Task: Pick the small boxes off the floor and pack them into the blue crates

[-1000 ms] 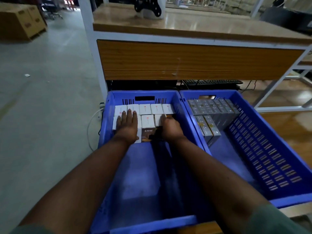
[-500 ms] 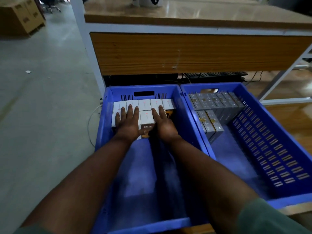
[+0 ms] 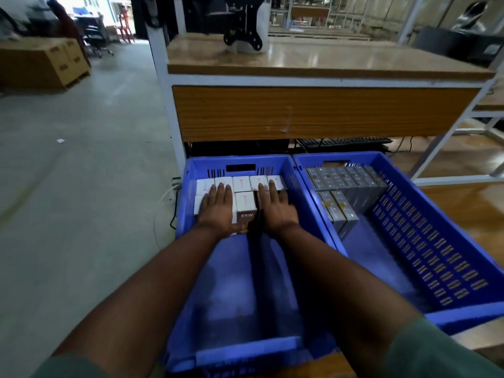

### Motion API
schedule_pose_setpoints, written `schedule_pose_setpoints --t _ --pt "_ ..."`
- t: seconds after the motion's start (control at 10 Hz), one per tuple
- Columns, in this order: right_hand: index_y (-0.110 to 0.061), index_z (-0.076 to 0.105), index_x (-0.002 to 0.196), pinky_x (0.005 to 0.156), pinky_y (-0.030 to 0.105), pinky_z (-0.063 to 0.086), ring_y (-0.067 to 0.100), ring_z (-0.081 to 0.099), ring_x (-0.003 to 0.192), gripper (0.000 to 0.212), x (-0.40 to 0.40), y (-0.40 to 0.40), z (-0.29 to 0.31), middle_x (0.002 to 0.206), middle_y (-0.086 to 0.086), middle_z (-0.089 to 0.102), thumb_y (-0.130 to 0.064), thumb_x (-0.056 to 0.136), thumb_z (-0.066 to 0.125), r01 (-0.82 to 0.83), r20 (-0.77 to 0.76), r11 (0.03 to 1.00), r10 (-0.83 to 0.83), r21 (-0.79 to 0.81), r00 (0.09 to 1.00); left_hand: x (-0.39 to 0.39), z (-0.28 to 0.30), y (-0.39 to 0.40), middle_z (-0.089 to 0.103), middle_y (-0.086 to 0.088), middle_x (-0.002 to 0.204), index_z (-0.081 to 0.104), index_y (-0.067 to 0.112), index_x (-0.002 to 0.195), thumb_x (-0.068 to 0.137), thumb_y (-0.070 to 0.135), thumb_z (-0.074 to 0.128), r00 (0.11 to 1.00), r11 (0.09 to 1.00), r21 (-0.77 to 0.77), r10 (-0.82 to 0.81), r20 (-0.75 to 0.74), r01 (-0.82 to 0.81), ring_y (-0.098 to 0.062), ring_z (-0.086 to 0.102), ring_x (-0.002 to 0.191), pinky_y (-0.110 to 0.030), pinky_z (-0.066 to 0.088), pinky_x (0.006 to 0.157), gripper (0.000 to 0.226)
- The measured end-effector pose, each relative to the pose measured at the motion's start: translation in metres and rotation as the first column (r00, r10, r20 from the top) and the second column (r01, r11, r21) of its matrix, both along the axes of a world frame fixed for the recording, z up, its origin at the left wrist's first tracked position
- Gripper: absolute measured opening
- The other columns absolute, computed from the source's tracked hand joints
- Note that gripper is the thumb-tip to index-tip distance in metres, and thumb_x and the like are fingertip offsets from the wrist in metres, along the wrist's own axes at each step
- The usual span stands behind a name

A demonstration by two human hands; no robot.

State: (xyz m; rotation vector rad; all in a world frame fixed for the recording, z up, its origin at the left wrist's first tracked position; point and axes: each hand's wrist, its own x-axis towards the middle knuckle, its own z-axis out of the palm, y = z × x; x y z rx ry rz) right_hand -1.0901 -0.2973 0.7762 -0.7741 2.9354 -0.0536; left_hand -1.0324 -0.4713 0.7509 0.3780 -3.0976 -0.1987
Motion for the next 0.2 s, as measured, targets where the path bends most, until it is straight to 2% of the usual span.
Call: schedule_pose_setpoints --t 0.1,0.2 --pt "-0.016 0.012 0.163 0.118 0.053 0.034 0.043 0.014 0.154 0.095 0.016 0.008 0.012 0.171 0.013 0.008 -0.04 0.091 0.069 -0.049 -0.049 0.996 0.045 -0.081 0.998 0.016 0.021 0.005 0.016 -0.019 0.166 0.014 0.007 0.16 0.083 0.05 0.073 0.999 0.999 -0.008 -0.052 -0.014 0.052 -0.037 0.014 0.154 -0.045 0.018 0.125 0.107" --pt "-0.013 0.051 0.146 0.113 0.044 0.039 0.036 0.042 0.141 0.057 0.025 0.022 0.029 0.159 0.011 0.042 -0.028 0.092 0.064 -0.192 -0.214 0.957 0.145 -0.216 0.966 0.028 0.036 0.004 0.055 -0.015 0.135 0.056 0.006 0.132 0.085 0.021 0.063 0.976 0.995 -0.048 -0.09 -0.196 0.082 -0.036 0.048 0.13 -0.043 0.04 0.108 0.05"
